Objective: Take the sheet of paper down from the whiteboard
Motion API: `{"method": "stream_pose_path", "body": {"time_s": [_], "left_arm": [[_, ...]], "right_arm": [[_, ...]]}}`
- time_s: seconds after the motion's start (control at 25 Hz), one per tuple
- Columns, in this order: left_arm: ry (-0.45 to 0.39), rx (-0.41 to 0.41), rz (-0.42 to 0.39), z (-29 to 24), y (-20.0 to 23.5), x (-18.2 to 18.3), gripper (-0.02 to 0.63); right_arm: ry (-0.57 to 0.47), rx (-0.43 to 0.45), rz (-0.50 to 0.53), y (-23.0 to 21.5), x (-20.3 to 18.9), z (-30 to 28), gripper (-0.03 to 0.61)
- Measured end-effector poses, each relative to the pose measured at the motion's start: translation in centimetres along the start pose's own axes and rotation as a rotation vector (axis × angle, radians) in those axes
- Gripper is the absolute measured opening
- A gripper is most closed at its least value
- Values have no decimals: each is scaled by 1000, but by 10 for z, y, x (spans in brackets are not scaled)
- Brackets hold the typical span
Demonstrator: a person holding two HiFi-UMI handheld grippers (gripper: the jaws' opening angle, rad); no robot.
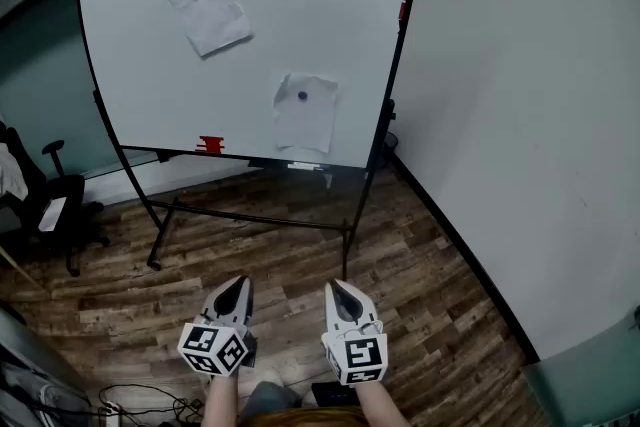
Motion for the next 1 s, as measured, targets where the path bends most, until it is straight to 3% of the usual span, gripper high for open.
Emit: {"method": "stream_pose_path", "body": {"time_s": [0.44, 0.52, 0.64, 1.0], "left_arm": [[14, -25, -19, -1, -19, 0, 26], [12, -45, -7, -5, -24, 1, 138], [13, -29, -20, -9, -27, 2, 146], [16, 47, -28, -47, 6, 7, 144]], "right_arm": [[-47, -7, -13, -7, 2, 14, 12], [-53, -5, -26, -11, 2, 16, 16], [-33, 28, -20, -14, -1, 12, 152], [-47, 21, -18, -30, -5, -32, 144]]}}
Point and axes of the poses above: the fingertips, and each gripper's own axes: z backward along the fingers, y to its left, x out of its top, the point moved 2 cm from there along z, backward along the fingers, and after that the axes turned 7 degrees about -x, right-handed, at the moved point
